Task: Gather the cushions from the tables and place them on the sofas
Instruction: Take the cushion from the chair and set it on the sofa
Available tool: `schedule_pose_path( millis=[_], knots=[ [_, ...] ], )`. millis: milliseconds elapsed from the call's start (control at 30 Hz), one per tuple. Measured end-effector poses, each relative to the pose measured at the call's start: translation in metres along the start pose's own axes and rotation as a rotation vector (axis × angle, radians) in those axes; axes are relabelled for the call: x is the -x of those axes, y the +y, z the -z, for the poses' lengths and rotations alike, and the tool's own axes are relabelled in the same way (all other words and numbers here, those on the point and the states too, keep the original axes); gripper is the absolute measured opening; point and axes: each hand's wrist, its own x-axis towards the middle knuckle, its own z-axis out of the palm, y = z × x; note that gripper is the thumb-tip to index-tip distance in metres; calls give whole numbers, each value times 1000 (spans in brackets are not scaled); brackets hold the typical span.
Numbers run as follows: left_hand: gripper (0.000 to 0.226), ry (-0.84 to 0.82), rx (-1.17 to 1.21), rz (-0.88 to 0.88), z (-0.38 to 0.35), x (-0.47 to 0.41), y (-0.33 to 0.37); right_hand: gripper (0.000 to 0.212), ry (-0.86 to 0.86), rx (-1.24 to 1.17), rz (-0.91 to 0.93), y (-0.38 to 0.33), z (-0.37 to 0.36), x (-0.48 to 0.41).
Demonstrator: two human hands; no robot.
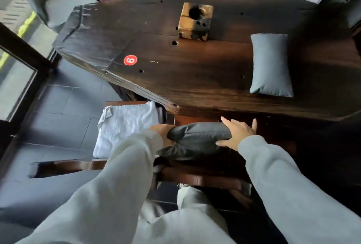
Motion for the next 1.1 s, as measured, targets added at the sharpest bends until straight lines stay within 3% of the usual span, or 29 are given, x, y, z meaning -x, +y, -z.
schedule_pose_path(
  millis=[133, 200, 267, 367, 467, 600, 767, 900, 967, 1033, 1100],
  knots=[
    [52, 64, 47, 9, 10, 7, -4, 129, 35, 231, 185, -31, 25, -4],
    [49, 102, 86, 24, 13, 21, -6, 126, 80, 259, 283, -55, 34, -5],
    [48, 125, 105, 14, 22, 30, -5, 102, 103, 233, 344, -72, 49, 1],
    [56, 192, 139, 16, 34, 55, -9, 48, 196, 260, 425, -87, 71, 14],
    [76, 276, 174, -23, 48, 96, -14, 28, 229, 249, 477, -99, 107, 35],
    [78, 500, 456, -40, 75, 177, -36, 31, 298, 240, 515, -129, 177, 96],
    [81, 682, 1246, -187, 61, 268, -71, 28, 480, 125, 550, -148, 236, 210],
    [73, 729, 1263, -207, 37, 306, -87, 29, 590, -149, 511, -134, 274, 306],
    [90, 749, 1249, -187, 23, 321, -92, 26, 663, -357, 513, -122, 291, 353],
    [101, 918, 1257, -179, 14, 337, -96, 41, 656, -507, 531, -107, 299, 386],
    [99, 1191, 1346, -187, 14, 356, -101, 56, 643, -621, 574, -90, 293, 399]
  ],
)
